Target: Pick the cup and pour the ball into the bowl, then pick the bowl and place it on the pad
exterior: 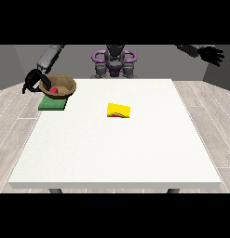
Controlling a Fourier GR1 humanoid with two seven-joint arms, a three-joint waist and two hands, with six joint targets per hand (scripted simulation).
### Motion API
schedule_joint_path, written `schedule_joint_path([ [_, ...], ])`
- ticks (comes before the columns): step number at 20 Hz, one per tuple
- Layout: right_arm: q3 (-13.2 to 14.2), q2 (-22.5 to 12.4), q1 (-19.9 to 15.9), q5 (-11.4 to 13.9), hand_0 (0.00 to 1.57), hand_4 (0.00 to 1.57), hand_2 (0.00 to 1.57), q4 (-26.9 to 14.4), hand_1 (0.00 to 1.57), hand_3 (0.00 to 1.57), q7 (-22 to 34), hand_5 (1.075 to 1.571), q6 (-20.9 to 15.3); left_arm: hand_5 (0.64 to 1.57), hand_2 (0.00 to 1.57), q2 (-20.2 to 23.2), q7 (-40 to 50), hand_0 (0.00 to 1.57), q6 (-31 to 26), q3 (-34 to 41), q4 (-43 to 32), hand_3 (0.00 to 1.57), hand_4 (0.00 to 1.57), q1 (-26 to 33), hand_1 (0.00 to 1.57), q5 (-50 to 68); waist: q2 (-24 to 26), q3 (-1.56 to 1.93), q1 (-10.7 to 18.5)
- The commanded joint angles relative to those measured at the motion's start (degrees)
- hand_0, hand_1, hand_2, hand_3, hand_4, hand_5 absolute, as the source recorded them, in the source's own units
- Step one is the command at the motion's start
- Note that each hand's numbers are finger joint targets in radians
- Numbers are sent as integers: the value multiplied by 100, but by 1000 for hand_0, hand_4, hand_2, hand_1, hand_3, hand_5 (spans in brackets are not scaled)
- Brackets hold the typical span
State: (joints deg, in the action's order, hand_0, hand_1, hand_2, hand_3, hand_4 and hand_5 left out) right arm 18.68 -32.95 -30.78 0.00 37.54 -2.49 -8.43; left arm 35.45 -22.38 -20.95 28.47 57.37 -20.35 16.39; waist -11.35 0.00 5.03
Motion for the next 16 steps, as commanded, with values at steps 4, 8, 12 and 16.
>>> schedule_joint_path([
  [4,403,-432,-236,-51,1218,0,1411,-484,1218,1299,-70,1553,-423,1558,0,248,-69,0,-160,143,-29,0,1188,-171,0,169,-486,4,101],
  [8,342,-475,-278,-131,420,0,562,-759,420,917,-64,1518,166,1549,0,194,-7,0,-16,84,168,0,1174,-120,0,136,-326,5,104],
  [12,283,-258,-378,-179,0,0,184,-519,0,118,21,1392,84,1550,0,519,-222,0,-218,253,-472,0,1178,-209,0,127,-348,1,-40],
  [16,264,-619,-387,-25,0,0,0,-1102,0,0,267,1359,264,1559,0,-711,1088,0,383,-759,1187,0,902,-281,0,98,552,29,197],
])
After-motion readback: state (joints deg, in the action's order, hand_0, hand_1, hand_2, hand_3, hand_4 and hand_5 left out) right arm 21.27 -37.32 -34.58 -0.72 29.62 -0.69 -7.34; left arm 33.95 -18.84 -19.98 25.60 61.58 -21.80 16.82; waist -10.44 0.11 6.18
